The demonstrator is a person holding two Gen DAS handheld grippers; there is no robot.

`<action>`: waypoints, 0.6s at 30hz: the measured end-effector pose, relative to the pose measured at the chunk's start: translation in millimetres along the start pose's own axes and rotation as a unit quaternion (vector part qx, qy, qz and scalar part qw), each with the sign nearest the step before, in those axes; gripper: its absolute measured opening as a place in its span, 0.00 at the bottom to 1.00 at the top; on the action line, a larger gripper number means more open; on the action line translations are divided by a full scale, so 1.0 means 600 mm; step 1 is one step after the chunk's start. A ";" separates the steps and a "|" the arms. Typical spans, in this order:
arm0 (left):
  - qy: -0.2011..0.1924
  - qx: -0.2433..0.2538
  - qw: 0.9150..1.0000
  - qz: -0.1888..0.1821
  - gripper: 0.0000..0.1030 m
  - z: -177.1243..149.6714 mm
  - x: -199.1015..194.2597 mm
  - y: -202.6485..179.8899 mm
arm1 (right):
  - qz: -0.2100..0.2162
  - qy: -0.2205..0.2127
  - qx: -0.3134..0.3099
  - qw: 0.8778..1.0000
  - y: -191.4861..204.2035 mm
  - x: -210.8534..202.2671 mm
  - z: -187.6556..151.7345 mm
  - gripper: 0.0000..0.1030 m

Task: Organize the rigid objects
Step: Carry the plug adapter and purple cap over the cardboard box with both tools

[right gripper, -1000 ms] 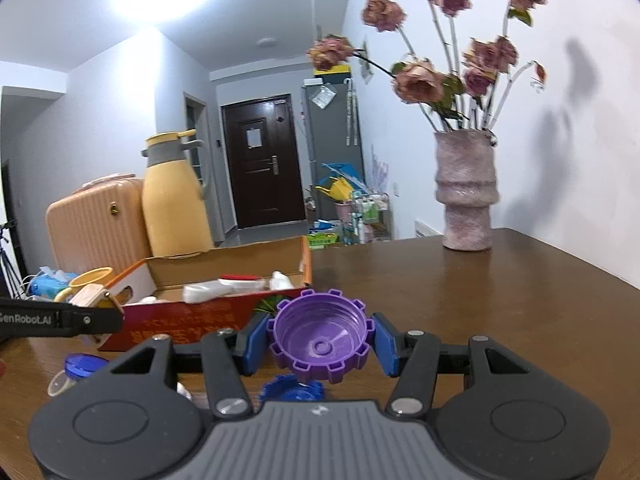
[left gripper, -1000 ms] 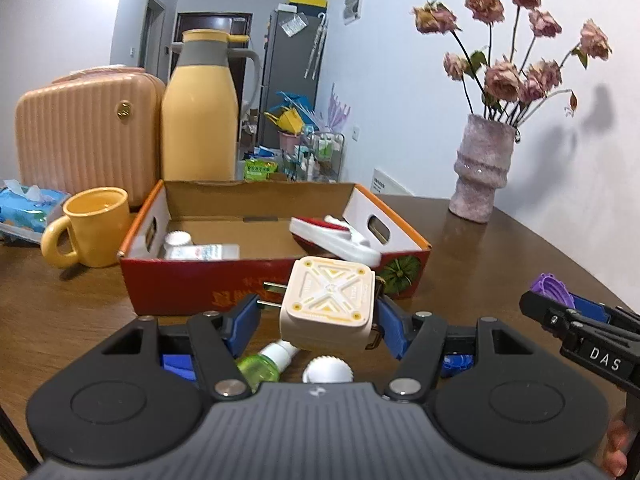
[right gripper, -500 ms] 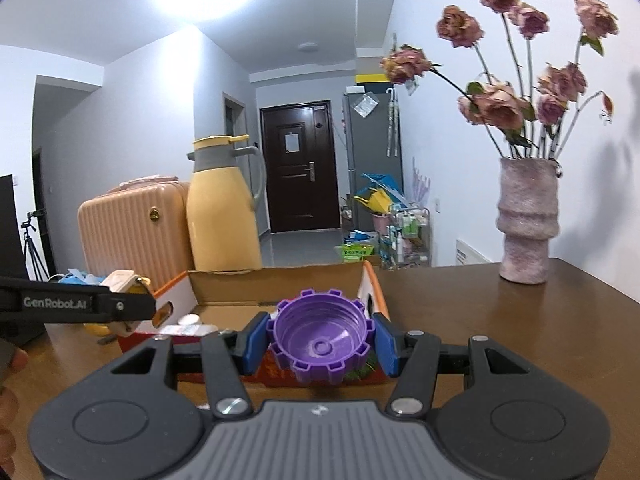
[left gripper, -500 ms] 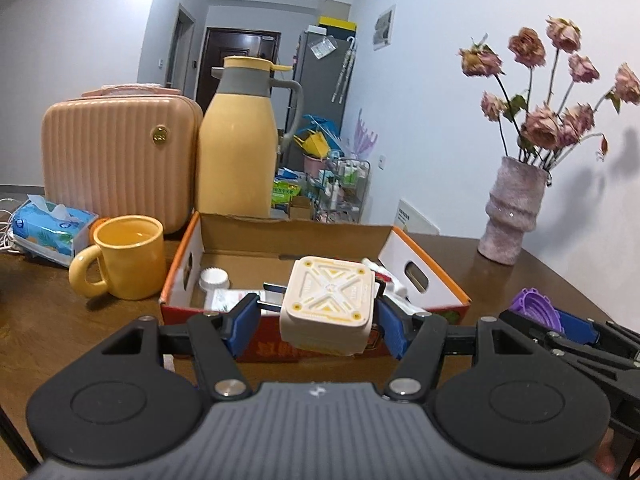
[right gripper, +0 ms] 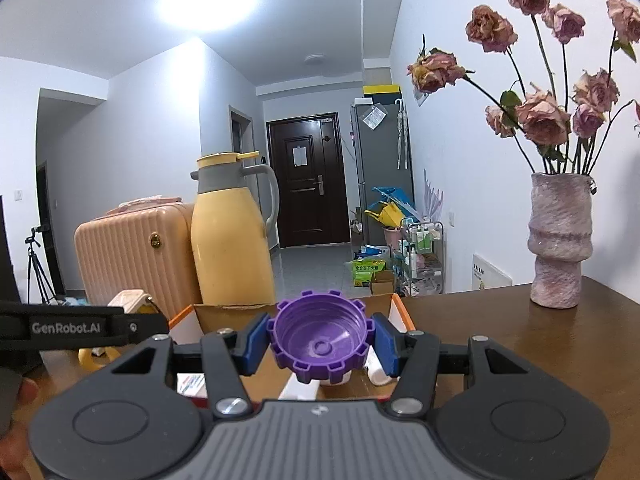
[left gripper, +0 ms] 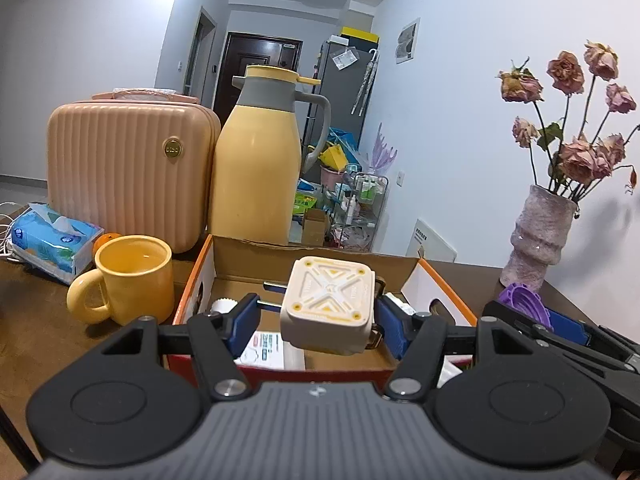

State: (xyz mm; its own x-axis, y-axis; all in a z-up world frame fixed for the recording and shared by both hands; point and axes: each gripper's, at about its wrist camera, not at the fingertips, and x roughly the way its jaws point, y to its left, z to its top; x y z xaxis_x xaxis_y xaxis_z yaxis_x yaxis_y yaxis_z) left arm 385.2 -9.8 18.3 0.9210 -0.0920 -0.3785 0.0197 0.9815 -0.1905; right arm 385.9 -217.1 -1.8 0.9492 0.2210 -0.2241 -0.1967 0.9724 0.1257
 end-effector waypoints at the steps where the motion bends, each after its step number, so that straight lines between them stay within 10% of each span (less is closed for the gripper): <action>1: 0.001 -0.001 1.000 0.001 0.62 0.002 0.005 0.000 | 0.000 0.002 0.002 1.000 -0.001 0.008 0.003 0.52; 18: 0.013 -0.007 1.000 0.023 0.62 0.028 0.092 0.002 | -0.020 0.046 0.026 0.998 -0.033 0.130 0.038 0.52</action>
State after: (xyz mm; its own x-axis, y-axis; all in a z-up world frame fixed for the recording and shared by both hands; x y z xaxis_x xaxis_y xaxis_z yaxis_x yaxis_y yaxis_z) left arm 442.7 -11.1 12.2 0.9103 -0.0506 -0.4108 -0.0286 0.9824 -0.1844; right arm 469.4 -221.0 0.0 0.9288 0.1907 -0.3179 -0.1443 0.9759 0.1638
